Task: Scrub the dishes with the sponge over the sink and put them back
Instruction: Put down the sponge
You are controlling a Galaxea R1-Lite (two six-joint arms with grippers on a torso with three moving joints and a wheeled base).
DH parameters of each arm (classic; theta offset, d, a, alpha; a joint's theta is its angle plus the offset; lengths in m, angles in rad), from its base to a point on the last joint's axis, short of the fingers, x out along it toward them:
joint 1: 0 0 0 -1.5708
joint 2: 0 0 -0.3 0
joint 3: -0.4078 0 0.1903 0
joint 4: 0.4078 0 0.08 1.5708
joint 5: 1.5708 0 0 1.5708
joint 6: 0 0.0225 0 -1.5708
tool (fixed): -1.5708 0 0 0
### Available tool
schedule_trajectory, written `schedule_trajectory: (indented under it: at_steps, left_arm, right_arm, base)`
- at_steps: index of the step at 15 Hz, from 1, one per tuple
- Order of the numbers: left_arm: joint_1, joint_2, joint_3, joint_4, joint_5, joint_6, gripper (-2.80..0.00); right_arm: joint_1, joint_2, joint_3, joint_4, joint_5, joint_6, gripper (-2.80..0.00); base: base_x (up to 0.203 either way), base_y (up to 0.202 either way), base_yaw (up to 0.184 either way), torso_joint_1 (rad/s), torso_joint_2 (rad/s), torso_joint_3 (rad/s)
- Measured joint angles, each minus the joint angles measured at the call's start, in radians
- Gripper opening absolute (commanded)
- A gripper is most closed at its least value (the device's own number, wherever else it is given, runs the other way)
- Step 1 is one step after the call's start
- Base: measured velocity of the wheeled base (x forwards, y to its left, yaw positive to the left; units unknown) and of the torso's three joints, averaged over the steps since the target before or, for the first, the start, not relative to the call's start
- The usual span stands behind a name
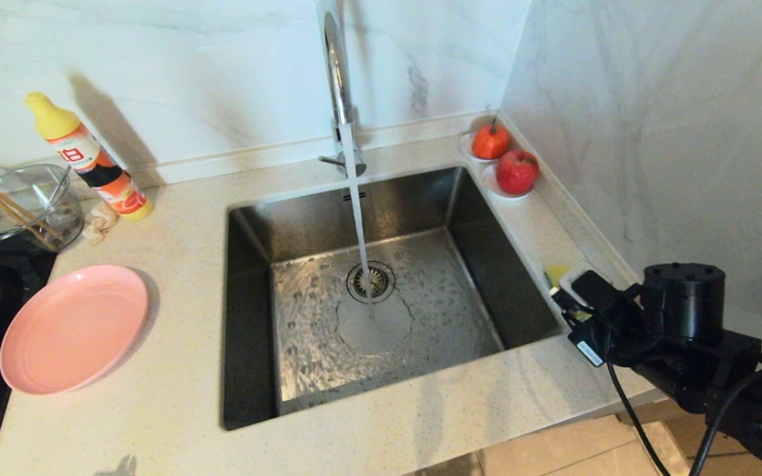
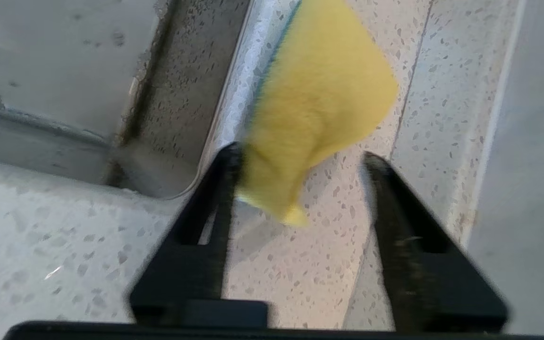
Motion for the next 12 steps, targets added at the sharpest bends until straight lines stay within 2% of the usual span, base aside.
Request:
schedule_trajectory:
  at_steps: [9, 12]
  left_arm:
    - [0.000, 0.000, 0.000, 0.000, 0.000, 0.000, -2.80]
    - [0.000, 0.000, 0.000, -0.001, 0.000, 0.000, -2.80]
  right_arm:
    - [0.003, -0.049, 0.007, -0.006, -0.028, -0.001, 0.00]
    - [0.034, -0.080, -0.016, -0.005, -0.028, 0.009, 0.00]
  base:
    - [0.000, 0.000, 0.000, 0.000, 0.00, 0.000]
    - [0.000, 0.000, 0.000, 0.000, 0.00, 0.000]
